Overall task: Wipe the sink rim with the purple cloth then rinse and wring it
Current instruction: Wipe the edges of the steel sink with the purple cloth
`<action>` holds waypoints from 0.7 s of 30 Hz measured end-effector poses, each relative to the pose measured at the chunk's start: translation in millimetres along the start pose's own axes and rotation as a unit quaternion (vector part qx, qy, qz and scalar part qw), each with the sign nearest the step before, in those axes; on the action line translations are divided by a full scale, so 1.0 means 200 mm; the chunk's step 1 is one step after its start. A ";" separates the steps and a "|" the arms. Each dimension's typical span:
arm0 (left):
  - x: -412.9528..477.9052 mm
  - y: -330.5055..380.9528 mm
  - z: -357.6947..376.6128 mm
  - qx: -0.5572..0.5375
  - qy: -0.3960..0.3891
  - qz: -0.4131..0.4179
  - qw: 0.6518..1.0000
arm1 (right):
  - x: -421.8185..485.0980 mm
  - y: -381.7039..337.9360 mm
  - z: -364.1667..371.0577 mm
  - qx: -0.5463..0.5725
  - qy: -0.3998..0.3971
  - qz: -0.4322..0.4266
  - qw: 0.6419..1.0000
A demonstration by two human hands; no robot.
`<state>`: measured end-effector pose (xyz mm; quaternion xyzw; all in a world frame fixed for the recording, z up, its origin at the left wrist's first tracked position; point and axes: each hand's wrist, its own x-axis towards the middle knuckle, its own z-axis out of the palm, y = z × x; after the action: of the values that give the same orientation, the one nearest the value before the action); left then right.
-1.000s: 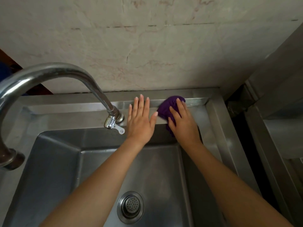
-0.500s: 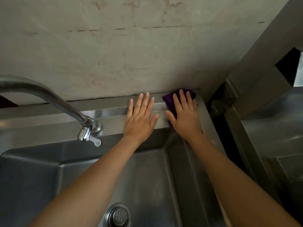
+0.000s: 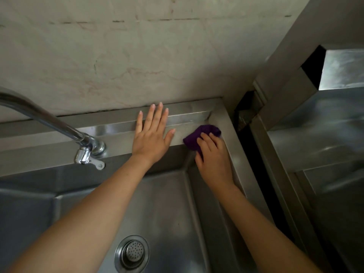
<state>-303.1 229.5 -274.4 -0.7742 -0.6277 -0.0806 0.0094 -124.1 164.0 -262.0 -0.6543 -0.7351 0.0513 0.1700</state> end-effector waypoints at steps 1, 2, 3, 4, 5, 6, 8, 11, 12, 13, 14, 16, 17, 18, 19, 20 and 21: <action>0.00 0.00 0.00 -0.002 0.000 -0.001 1.000 | -0.05 -0.01 -0.01 0.019 0.015 0.011 1.000; 0.00 0.00 0.00 -0.001 -0.002 -0.001 1.000 | -0.09 -0.02 -0.02 0.041 0.031 0.018 0.999; 0.00 0.00 0.00 0.000 -0.004 0.000 1.000 | -0.12 -0.04 -0.04 0.067 0.049 0.027 0.996; 0.00 0.00 0.00 0.001 -0.004 -0.001 1.000 | -0.16 -0.06 -0.07 0.107 0.060 0.046 0.991; 0.00 0.00 0.00 0.002 -0.004 -0.001 1.000 | -0.19 -0.08 -0.10 0.156 0.067 0.081 0.982; 0.00 0.00 0.00 0.002 -0.004 -0.001 1.000 | -0.19 -0.10 -0.14 0.211 0.064 0.123 0.968; 0.00 0.00 0.00 0.000 -0.005 -0.001 1.000 | -0.13 -0.11 -0.22 0.282 0.072 0.176 0.940; 0.01 0.00 0.00 0.004 -0.007 0.000 1.000 | 0.12 -0.04 -0.29 0.237 0.125 0.141 0.953; 0.01 0.00 0.00 0.005 -0.008 0.001 1.000 | 0.22 0.00 -0.28 0.198 0.115 0.121 0.966; 0.00 0.00 0.00 0.005 -0.007 0.000 1.000 | 0.30 0.04 -0.27 0.151 0.072 0.104 0.980; 0.00 0.00 0.00 0.006 -0.005 0.000 1.000 | 0.35 0.08 -0.24 0.101 0.010 0.092 0.991; 0.00 0.00 0.00 0.003 -0.004 0.000 1.000 | 0.38 0.15 -0.16 -0.003 -0.091 0.063 0.994; 0.01 0.00 0.00 0.000 -0.005 0.001 1.000 | 0.36 0.17 -0.12 -0.040 -0.102 0.045 0.993; 0.00 0.00 0.00 -0.001 -0.007 0.002 1.000 | 0.33 0.17 -0.11 -0.065 -0.093 0.026 0.993; 0.00 0.00 0.00 -0.002 -0.008 0.002 1.000 | 0.29 0.16 -0.10 -0.078 -0.076 0.010 0.994; 0.00 0.00 0.00 -0.003 -0.008 0.002 1.000 | 0.25 0.15 -0.09 -0.085 -0.064 0.001 0.994; 0.00 0.00 0.00 -0.003 -0.008 0.002 1.000 | 0.21 0.13 -0.09 -0.088 -0.056 0.001 0.995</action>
<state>-303.5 230.1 -274.9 -0.7763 -0.6258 -0.0764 0.0019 -96.3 205.6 -244.7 -0.6636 -0.7444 0.0236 0.0703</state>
